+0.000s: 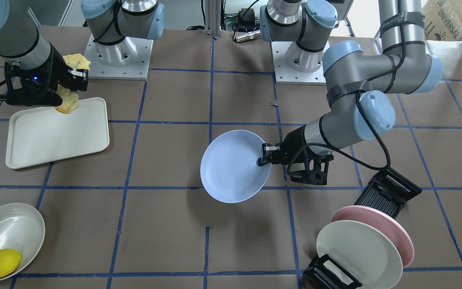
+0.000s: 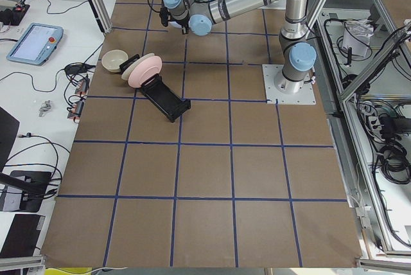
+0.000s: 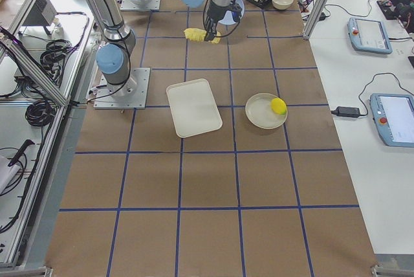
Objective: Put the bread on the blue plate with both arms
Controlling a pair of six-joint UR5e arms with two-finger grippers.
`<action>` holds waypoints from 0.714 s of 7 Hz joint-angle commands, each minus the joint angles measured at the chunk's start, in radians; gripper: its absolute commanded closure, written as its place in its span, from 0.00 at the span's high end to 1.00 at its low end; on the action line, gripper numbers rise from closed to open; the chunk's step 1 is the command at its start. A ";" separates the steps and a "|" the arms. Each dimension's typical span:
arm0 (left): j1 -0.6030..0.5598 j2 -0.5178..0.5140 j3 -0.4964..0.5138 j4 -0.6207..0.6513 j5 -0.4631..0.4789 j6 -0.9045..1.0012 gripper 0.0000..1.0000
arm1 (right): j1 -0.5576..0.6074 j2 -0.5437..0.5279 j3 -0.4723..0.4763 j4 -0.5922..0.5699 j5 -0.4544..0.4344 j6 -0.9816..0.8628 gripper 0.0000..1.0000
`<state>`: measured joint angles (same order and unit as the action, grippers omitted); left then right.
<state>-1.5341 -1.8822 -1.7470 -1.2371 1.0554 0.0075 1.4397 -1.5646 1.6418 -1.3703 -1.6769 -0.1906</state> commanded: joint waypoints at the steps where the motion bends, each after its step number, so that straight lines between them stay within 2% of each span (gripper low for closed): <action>1: -0.064 -0.087 -0.017 0.160 -0.034 -0.076 0.02 | -0.004 -0.002 0.001 -0.006 -0.001 -0.017 0.18; 3: -0.093 -0.115 -0.026 0.200 -0.031 -0.113 0.04 | -0.005 -0.002 0.001 -0.004 -0.001 -0.018 0.18; 4: -0.093 -0.129 -0.026 0.212 -0.028 -0.110 0.32 | -0.005 -0.002 0.001 -0.004 -0.003 -0.018 0.18; 5: -0.092 -0.139 -0.026 0.247 -0.006 -0.118 0.79 | -0.004 -0.002 0.001 -0.004 -0.001 -0.018 0.18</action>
<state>-1.6256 -2.0073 -1.7723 -1.0234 1.0317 -0.1040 1.4347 -1.5661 1.6429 -1.3745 -1.6789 -0.2084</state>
